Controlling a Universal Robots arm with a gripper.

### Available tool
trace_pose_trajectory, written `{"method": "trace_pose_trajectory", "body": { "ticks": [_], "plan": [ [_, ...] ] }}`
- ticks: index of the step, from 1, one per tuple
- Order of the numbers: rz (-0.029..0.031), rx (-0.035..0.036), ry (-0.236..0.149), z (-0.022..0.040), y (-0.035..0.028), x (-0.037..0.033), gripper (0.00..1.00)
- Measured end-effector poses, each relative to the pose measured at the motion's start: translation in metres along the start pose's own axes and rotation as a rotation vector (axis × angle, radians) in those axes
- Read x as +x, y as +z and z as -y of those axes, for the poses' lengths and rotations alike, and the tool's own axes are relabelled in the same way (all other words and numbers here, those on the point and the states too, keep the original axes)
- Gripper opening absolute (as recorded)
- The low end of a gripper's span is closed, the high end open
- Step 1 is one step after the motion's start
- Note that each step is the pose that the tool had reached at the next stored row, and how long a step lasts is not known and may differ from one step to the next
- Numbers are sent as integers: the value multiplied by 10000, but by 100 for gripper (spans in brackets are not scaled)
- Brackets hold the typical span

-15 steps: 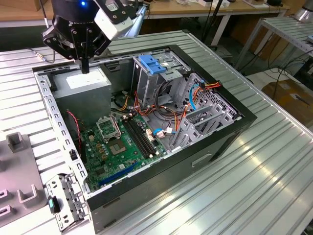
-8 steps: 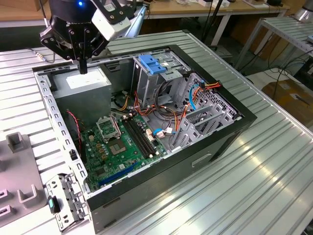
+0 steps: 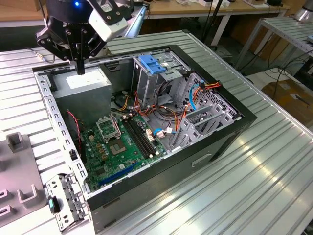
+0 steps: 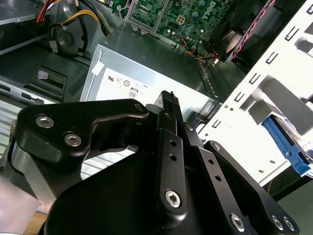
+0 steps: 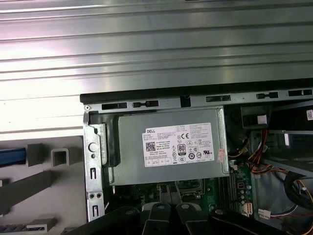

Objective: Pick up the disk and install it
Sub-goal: 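Reach for the disk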

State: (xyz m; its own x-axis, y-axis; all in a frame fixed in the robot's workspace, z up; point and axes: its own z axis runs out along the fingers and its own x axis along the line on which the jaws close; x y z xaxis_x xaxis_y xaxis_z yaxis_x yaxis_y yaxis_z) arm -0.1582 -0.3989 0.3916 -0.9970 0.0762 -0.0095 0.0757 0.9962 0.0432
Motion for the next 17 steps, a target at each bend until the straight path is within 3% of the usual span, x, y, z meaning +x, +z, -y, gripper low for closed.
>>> {"method": "trace_pose_trajectory", "body": {
  "ticks": [17],
  "plan": [
    [-50,3,3,8,7,106,11]
  ]
}}
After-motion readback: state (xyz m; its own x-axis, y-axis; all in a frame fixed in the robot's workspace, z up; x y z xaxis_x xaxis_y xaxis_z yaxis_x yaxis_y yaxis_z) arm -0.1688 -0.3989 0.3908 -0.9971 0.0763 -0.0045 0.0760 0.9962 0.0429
